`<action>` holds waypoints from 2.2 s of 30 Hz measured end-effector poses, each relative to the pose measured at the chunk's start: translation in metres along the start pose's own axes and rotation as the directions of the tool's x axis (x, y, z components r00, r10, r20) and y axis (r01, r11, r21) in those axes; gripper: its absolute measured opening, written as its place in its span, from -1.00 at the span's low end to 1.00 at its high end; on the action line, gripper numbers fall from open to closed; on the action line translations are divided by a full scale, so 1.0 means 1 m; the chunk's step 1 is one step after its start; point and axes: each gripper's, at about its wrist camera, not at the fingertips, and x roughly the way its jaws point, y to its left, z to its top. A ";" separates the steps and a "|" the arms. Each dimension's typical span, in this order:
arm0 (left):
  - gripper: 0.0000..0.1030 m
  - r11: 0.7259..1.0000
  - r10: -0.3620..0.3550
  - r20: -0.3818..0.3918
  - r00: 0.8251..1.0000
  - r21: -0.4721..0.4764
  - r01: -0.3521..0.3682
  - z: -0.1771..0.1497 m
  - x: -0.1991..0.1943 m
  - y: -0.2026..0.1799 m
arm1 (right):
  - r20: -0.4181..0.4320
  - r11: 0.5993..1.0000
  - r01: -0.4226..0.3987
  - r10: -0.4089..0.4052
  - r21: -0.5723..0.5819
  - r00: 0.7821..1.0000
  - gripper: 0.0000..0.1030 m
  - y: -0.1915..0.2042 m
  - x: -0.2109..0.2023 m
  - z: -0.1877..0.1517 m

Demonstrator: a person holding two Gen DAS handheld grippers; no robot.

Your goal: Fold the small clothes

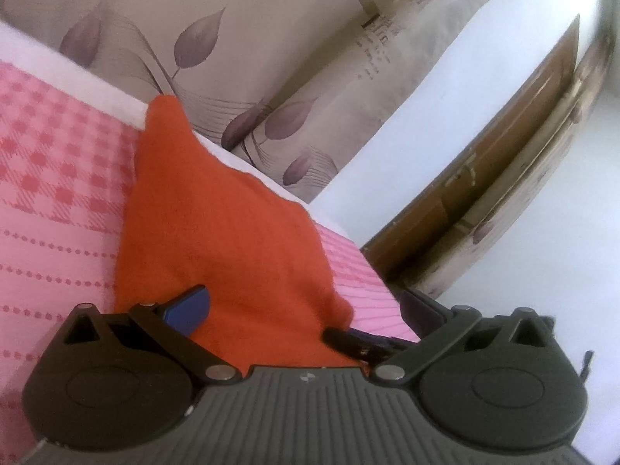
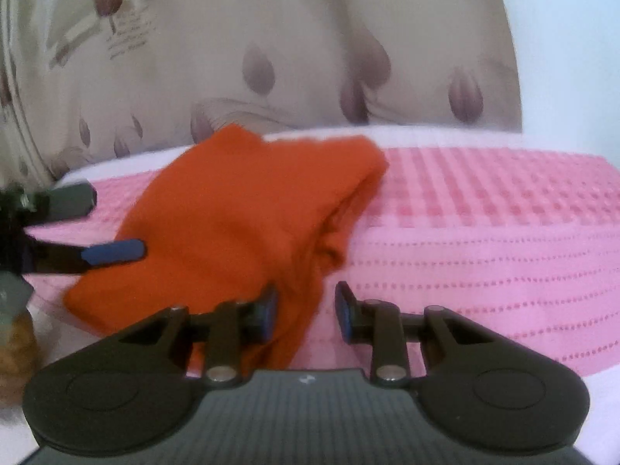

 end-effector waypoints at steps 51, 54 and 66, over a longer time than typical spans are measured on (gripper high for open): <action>1.00 0.974 0.156 0.052 0.986 0.161 -0.162 -0.008 -0.003 -0.021 | 0.017 0.998 0.026 -0.025 -0.060 1.000 -0.21 0.020 0.008 -0.003; 1.00 0.972 0.160 0.053 0.986 0.165 -0.167 -0.009 -0.002 -0.021 | 0.004 0.999 0.019 -0.019 -0.035 1.000 0.13 0.017 0.008 -0.004; 1.00 0.991 0.122 0.066 0.990 0.051 -0.125 0.016 -0.034 0.000 | -0.055 0.995 -0.099 0.101 0.028 0.993 0.64 0.001 0.016 0.008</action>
